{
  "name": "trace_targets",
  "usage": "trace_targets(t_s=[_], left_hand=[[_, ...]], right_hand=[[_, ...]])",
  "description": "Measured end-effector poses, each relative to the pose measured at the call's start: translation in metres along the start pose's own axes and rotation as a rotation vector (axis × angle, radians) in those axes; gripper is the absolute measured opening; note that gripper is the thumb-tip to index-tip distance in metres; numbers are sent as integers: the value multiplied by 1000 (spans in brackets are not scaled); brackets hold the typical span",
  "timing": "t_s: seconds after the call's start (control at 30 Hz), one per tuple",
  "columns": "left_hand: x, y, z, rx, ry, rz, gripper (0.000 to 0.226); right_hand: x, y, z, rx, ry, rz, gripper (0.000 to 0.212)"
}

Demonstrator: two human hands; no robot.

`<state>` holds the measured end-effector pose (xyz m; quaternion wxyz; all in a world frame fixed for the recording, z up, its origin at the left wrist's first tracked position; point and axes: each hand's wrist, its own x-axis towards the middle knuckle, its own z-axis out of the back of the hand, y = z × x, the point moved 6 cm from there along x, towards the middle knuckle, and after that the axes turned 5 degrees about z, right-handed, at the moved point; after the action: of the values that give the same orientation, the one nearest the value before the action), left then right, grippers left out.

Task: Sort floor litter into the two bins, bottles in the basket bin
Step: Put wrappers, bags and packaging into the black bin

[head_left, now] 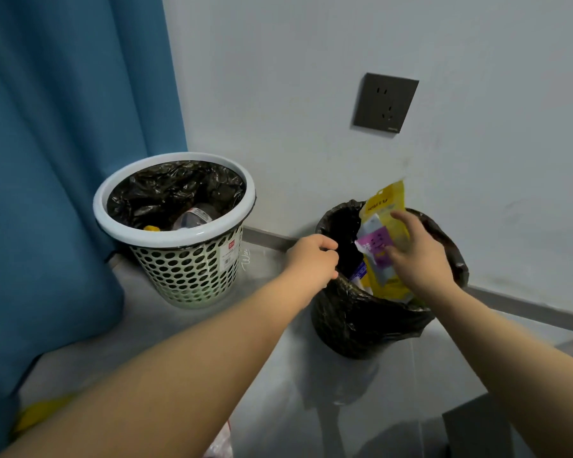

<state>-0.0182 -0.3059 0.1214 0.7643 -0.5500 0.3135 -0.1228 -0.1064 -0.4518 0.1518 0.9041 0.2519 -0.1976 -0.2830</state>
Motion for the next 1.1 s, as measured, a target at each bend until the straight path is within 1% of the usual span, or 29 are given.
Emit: trace_targets(t_s=[0.1,0.2,0.33,0.5,0.57,0.63,0.77,0.87,1.0,1.1], left_hand=[[3,6,-4,6,3,10,17],[4,10,-7,20,17,-2,19],[4,18,-2,68,12,-25,21],[3,34,12,136,3,-28,24],[0,41,22,177,-9,-29,24],[-2,51,33,210,-30,-25,24],[-9,72,61,295,-101,-24,24],[-22,91,85,375,-142,-21,16],[-41,131,115,476,-170,48,17],[-51,164,133,557,-190,99,18]], right_hand=[[-1,-12,-20,-71,122,-25,55],[0,-22,-33,-109,185,-65,51],[2,-29,-42,-113,223,-91,47],[0,-24,-46,-139,210,-101,42],[-1,-12,-44,-149,148,-57,40],[-5,9,-43,-119,82,33,38],[-23,59,-57,-78,57,252,35],[-43,84,-80,-40,127,318,34],[-77,97,-129,-54,302,346,35],[-104,98,-168,-71,438,335,36]])
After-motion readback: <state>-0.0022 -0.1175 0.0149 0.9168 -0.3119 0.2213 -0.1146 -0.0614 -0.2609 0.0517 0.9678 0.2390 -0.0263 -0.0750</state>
